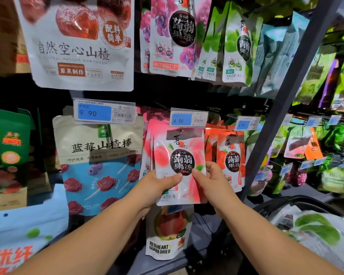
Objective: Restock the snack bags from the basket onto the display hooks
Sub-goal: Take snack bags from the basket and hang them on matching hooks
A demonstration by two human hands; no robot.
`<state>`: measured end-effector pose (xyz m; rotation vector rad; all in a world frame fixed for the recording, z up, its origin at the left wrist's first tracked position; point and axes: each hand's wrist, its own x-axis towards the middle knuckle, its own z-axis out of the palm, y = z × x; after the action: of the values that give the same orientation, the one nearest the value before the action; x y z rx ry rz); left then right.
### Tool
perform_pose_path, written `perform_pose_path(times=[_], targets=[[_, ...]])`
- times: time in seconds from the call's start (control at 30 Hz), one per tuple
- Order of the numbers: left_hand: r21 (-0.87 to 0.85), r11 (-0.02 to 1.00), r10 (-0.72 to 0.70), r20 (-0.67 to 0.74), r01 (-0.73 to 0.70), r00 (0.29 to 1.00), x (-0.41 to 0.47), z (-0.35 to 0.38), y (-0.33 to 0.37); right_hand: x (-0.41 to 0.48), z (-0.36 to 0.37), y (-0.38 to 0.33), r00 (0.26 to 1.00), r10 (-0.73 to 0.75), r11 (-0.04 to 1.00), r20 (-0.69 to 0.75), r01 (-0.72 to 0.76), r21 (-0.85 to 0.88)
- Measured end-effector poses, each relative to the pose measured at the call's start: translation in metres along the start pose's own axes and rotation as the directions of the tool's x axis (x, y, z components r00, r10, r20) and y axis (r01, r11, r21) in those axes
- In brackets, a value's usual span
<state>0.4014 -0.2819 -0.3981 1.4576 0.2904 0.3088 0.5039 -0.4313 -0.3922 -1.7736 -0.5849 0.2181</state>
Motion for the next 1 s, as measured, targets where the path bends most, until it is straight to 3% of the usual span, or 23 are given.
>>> perform_pose_path(times=[0.13,0.23,0.33,0.47,0.57,0.7,1.0], targets=[[0.013,1.0,0.006,-0.014,-0.005,1.0,0.001,0.005,0.001,0.001,0.002,-0.001,0.997,-0.03,0.996,-0.066,0.025,-0.081],[0.158,0.986,0.085,-0.161,-0.06,0.983,0.004,0.007,0.002,-0.002,0.005,-0.003,0.993,-0.077,0.988,-0.086,0.065,-0.138],[0.397,0.917,0.195,-0.335,-0.05,0.922,0.01,0.008,-0.005,-0.003,0.011,-0.001,0.989,-0.144,0.966,-0.04,0.132,-0.223],[0.485,0.864,0.379,-0.458,-0.131,0.804,0.01,0.013,-0.009,-0.003,0.018,0.003,0.977,-0.21,0.927,0.027,0.207,-0.312],[0.615,0.762,0.515,-0.386,-0.203,0.765,0.016,0.01,-0.011,0.001,0.018,0.008,0.973,-0.227,0.897,0.051,0.229,-0.378],[0.683,0.676,0.52,-0.173,-0.278,0.837,0.03,0.005,-0.013,0.007,0.013,0.013,0.977,-0.191,0.876,0.093,0.212,-0.434],[0.715,0.669,0.459,-0.181,-0.203,0.87,0.059,-0.005,-0.022,0.028,0.015,0.014,0.969,-0.067,0.855,0.236,0.177,-0.487]])
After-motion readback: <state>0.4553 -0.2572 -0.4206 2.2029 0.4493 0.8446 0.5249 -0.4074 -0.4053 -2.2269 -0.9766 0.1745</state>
